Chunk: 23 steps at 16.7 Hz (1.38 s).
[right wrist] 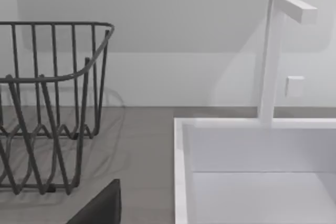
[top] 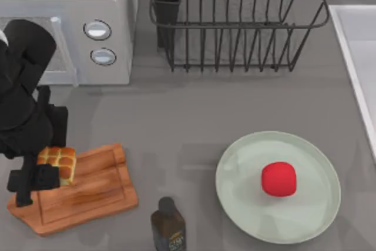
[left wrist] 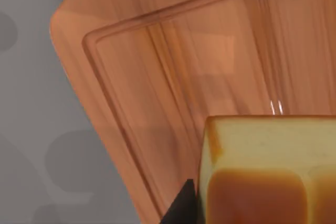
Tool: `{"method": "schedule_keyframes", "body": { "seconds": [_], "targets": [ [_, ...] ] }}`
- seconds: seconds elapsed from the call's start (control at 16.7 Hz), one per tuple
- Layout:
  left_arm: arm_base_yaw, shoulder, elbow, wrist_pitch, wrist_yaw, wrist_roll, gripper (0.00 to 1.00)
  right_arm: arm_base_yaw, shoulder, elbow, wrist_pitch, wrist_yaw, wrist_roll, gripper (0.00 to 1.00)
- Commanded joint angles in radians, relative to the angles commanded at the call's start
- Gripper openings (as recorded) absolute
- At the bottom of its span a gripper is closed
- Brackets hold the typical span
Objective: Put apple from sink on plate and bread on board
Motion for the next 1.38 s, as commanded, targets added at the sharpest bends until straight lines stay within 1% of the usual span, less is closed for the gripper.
{"method": "schedule_keyframes", "body": {
  "seconds": [0.9,1.2,1.38],
  "targets": [
    [-0.016,0.068,-0.094,0.172,0.000,-0.014,0.00,0.000,0.000,0.000,0.000,0.000,0.000,1.00],
    [-0.016,0.074,-0.099,0.176,0.000,-0.014,0.00,0.000,0.000,0.000,0.000,0.000,0.000,1.00],
    [-0.016,0.074,-0.099,0.176,0.000,-0.014,0.23,0.000,0.000,0.000,0.000,0.000,0.000,1.00]
  ]
}}
